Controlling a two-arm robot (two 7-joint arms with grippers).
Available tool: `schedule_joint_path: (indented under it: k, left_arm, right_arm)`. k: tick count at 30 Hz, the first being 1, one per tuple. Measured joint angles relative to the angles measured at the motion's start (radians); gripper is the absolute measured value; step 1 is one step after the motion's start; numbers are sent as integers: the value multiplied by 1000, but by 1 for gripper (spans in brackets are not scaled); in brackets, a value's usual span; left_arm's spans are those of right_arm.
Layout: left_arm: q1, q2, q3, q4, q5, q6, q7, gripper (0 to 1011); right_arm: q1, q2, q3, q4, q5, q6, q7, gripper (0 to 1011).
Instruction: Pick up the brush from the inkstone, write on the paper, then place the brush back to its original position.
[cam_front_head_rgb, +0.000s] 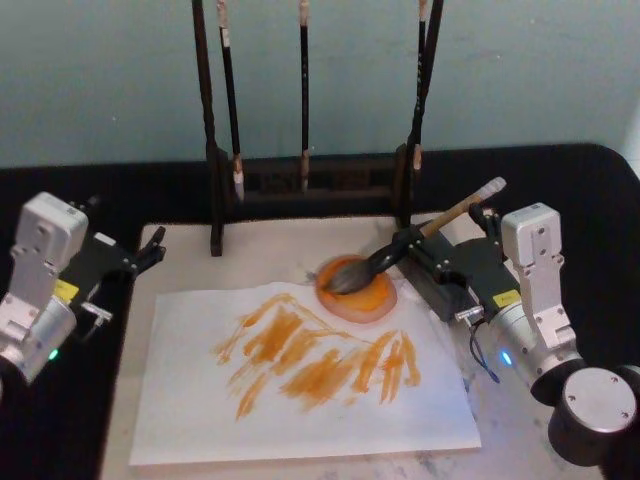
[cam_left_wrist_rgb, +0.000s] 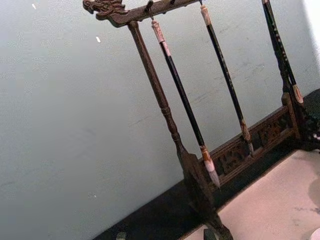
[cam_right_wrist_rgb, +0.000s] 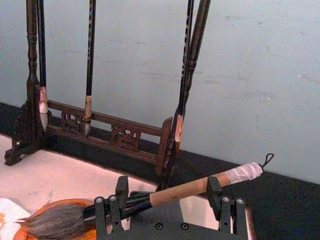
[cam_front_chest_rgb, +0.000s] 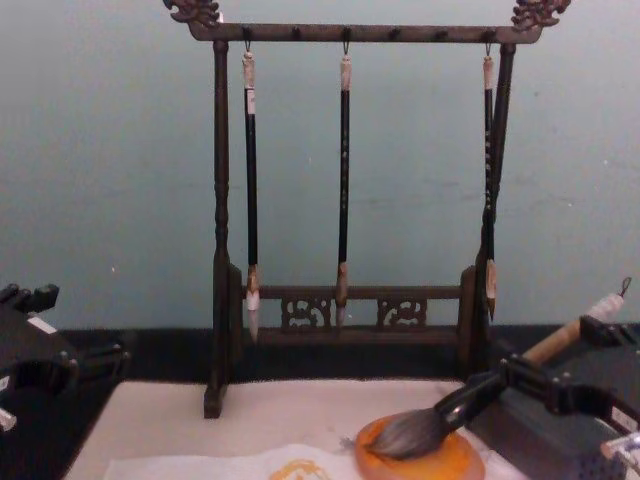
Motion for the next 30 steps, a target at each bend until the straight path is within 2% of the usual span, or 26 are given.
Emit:
schedule_joint_path:
  k: [30]
  left_arm:
    - [0,0,0,0,0,0,0,1001]
  right_arm:
    - [0,0,0,0,2,0,1,1000]
